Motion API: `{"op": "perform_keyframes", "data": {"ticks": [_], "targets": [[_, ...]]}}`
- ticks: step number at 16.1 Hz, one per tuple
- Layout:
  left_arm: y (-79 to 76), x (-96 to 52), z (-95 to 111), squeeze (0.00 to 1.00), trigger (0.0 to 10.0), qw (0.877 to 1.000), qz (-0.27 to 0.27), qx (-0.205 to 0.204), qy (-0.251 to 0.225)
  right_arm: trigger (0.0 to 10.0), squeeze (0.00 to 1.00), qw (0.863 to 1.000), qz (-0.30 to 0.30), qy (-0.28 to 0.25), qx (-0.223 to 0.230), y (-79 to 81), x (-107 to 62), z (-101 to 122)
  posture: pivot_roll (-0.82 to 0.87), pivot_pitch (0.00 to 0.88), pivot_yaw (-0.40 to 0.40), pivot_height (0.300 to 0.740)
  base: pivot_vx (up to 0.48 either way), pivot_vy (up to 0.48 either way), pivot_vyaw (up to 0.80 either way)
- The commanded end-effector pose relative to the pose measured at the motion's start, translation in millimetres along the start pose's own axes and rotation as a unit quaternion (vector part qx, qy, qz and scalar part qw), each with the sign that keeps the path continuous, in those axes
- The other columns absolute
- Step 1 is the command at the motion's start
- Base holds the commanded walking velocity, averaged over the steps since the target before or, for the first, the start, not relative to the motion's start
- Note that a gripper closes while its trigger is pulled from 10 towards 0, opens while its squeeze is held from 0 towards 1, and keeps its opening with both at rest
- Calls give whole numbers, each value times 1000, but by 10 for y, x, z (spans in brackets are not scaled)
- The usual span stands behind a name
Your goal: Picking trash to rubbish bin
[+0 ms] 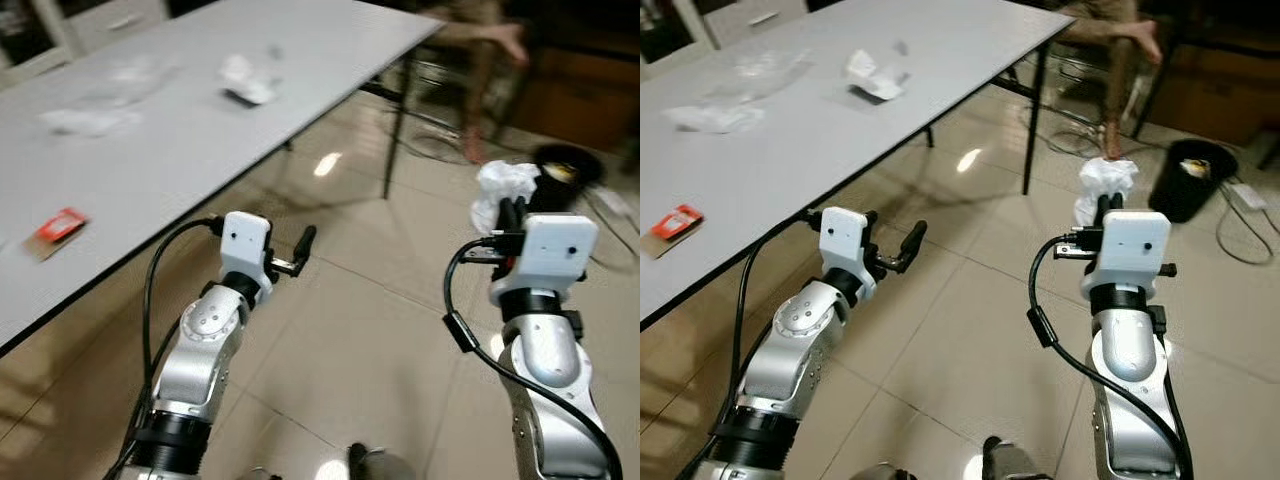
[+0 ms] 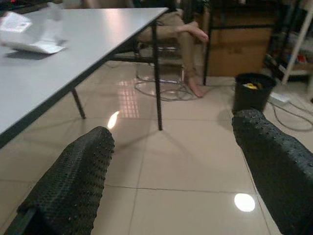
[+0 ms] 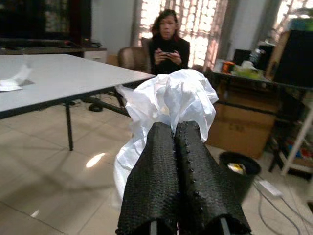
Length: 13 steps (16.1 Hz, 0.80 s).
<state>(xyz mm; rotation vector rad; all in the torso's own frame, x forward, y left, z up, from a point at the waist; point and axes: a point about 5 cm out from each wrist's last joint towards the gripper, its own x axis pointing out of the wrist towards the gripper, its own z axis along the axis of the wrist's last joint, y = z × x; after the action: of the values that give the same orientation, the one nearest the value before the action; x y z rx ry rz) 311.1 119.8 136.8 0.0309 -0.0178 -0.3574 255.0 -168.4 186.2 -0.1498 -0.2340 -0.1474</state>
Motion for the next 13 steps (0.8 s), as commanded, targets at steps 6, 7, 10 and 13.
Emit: {"op": "perform_keyframes", "data": {"ticks": [6,7,10,13], "targets": [[2,-24,-15,0,10000,1000,1,1,5,10000,0,1000,-2,4,1,-13,-21,-5,-85,134,64,740,0,0,-800],[-6,-19,-13,0,10000,1000,-3,0,5,10000,0,1000,-3,5,2,-9,-21,-7,-86,134,64,740,0,0,-800],[-2,-12,-8,0,10000,1000,-4,0,5,10000,0,1000,-3,6,3,-1,-22,-12,-85,134,70,740,0,0,-800],[-19,-10,0,0,10000,1000,-11,-1,4,10000,0,1000,-2,5,6,14,-25,-15,-84,136,73,740,0,0,-417]]}}
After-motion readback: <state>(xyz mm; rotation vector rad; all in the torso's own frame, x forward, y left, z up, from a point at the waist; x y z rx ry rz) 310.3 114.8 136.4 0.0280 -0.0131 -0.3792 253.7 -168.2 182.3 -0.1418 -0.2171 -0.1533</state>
